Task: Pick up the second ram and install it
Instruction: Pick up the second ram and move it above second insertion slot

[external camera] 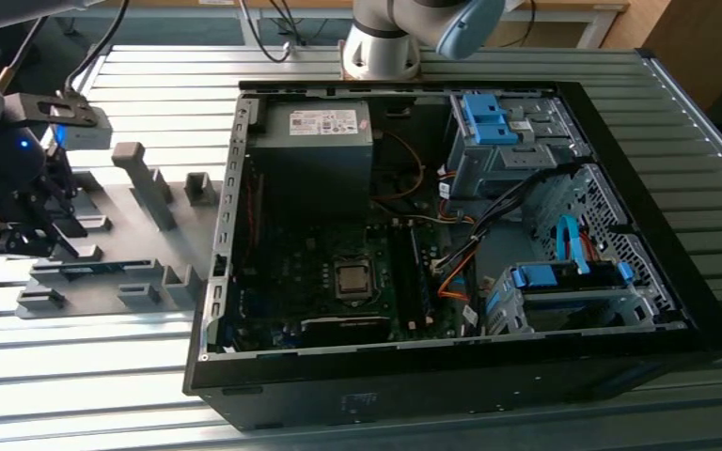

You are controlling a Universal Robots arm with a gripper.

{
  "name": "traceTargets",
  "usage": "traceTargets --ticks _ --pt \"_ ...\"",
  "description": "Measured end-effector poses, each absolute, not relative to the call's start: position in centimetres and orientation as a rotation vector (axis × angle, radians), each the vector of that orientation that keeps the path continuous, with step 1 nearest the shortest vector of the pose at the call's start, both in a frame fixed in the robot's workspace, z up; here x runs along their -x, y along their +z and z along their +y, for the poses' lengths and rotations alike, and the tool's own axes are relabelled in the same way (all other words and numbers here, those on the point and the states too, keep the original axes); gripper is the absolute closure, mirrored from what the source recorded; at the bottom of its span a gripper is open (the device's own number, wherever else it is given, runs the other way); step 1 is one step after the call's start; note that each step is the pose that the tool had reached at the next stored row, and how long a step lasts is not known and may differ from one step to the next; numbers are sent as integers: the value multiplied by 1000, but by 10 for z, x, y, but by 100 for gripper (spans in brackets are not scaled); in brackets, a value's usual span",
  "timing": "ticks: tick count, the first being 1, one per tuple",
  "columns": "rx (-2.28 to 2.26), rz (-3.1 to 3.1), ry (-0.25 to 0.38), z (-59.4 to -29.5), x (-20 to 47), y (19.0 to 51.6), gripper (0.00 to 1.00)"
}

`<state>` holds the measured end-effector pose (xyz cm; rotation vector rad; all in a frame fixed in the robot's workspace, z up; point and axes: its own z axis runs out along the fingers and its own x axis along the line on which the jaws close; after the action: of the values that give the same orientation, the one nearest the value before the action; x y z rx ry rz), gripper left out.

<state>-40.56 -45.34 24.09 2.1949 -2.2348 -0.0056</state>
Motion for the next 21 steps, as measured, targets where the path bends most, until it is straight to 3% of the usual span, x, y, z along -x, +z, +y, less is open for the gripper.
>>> traceTargets --ticks 21 --pt "-2227 -2203 -5 -453 411 214 63"
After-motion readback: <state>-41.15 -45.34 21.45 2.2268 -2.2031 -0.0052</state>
